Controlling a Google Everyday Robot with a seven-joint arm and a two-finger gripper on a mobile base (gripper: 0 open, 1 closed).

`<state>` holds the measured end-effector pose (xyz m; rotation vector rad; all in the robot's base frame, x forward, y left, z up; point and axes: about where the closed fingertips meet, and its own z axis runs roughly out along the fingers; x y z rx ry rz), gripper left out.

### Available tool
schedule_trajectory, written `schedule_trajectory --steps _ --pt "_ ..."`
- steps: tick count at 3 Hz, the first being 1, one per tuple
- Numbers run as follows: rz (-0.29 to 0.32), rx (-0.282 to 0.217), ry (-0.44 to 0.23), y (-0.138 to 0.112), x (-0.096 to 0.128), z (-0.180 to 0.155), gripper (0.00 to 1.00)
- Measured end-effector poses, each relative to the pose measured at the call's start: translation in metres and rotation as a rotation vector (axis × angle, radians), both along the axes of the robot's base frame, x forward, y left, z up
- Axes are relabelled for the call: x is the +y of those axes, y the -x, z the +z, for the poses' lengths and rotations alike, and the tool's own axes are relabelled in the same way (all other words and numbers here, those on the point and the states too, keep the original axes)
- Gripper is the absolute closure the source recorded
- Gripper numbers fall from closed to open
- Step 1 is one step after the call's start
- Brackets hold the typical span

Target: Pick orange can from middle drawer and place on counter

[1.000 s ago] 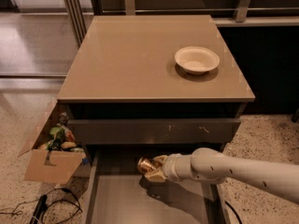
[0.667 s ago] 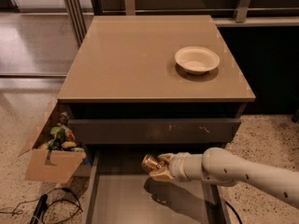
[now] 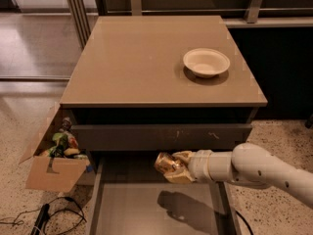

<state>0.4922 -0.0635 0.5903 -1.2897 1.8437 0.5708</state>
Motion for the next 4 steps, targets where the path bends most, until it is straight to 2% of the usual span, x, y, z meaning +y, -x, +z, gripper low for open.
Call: schedule_trajectory --steps 1,2,3,4 --pt "0.04 -0.037 0.01 -0.01 -0.01 0.066 1.0" --pt "0.051 -0.048 0.004 -0.008 -0.009 0.073 1.0" --pt "0.085 -0.123 -0.008 -0.001 -0.008 0.122 1.0" --pt "0.157 -0.25 -0.005 0.022 -0.007 0.201 1.0"
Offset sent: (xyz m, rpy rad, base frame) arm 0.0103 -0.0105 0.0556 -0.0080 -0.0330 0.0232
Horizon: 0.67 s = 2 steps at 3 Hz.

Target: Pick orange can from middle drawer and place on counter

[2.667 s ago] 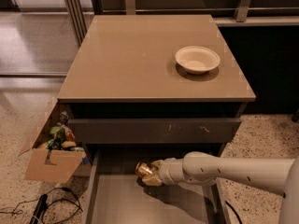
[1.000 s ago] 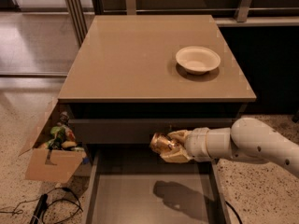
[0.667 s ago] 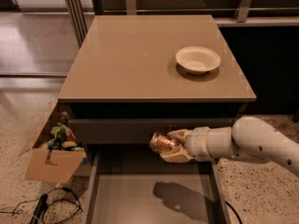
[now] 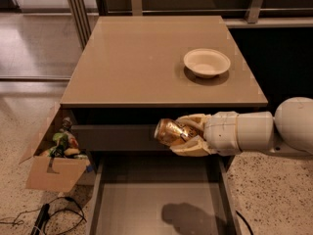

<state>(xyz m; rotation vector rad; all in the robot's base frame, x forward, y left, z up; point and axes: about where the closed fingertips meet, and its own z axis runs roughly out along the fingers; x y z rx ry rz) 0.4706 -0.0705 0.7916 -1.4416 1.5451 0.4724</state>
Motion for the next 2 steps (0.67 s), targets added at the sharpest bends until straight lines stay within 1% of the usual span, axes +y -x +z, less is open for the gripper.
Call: schedule_trajectory --steps 1,2 --pt "0.093 -0.102 0.017 0.0135 0.0078 0.0726 1.0" --pt "0.095 -0.105 0.019 0.013 0.0096 0.0744 1.0"
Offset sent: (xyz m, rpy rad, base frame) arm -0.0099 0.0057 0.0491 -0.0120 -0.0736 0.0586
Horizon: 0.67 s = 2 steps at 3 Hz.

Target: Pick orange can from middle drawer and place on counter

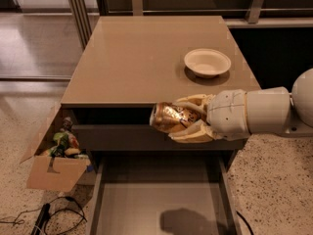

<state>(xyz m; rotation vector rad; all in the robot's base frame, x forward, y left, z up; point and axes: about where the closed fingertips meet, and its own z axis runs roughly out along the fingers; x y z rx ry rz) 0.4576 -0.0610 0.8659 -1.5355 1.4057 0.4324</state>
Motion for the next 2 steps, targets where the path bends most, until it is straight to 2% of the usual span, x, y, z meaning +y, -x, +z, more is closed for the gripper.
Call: schedule_trajectory --steps 1,2 --pt "0.03 -0.027 0.018 -0.018 0.016 0.015 1.0" --pt "0.065 -0.031 0.046 -0.062 0.034 0.025 1.0"
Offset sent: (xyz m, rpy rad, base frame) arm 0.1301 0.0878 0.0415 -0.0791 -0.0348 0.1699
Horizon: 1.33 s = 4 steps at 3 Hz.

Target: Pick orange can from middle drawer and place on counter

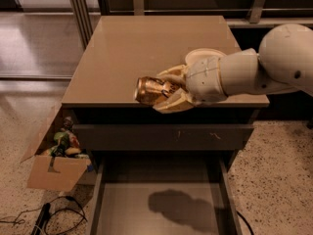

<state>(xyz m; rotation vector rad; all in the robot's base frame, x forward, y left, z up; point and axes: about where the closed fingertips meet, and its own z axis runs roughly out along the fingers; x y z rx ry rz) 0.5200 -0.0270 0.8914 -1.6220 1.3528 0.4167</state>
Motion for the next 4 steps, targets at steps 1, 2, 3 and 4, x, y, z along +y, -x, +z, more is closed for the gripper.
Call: schedule_trajectory --steps 1,2,3,4 --pt "0.022 0.036 0.05 -0.048 0.017 -0.005 1.0" --pt "0.064 0.076 0.1 -0.089 0.049 -0.017 1.0" --pt "0.111 0.113 0.154 -0.131 0.084 -0.026 1.0" --pt "0.137 0.121 0.178 -0.153 0.103 -0.023 1.0"
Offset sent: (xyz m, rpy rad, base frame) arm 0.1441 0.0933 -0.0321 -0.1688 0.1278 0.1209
